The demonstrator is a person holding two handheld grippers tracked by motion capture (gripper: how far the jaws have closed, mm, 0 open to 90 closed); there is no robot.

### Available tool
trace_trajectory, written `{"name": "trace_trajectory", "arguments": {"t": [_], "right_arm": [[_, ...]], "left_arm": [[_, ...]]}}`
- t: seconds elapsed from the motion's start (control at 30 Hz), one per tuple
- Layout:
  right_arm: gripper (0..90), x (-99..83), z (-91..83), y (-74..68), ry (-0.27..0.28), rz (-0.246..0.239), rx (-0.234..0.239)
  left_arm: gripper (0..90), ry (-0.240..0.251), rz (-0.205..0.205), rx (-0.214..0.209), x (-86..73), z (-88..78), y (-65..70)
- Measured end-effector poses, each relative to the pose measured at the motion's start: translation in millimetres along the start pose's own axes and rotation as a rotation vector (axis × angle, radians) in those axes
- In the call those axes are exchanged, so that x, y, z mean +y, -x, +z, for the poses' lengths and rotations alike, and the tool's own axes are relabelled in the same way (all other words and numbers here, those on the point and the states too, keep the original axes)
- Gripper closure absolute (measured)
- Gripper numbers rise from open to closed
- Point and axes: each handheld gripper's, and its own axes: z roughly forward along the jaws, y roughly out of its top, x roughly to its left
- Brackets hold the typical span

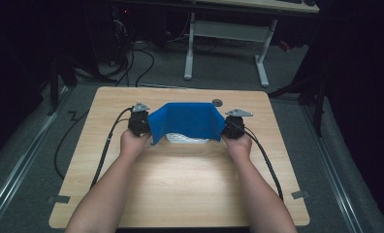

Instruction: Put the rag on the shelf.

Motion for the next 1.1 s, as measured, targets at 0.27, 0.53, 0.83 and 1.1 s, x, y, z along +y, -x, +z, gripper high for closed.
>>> {"name": "trace_trajectory", "arguments": {"t": [0.27, 0.53, 0.83, 1.1], "right_arm": [[88.2, -5.2, 3.6, 2.2, -0.003, 0.032, 0.013], [80.5, -6.1, 2.5, 12.7, 0.005, 0.08, -0.004], [72.6, 4.1, -18.7, 17.0, 0.049, 0.045, -0.04], [70.3, 14.0, -37.3, 13.0, 0.088, 0.02, -0.043]], "left_arm": [[88.4, -0.005, -0.004, 0.0, -7.9, -0.8, -0.1], [88.1, -0.003, 0.009, 0.002, -11.7, -2.5, 4.5], [76.4, 0.027, 0.012, 0.058, -8.7, -12.3, 4.0], [57.9, 0.068, -0.014, 0.106, -1.8, -33.3, -3.1]]}}
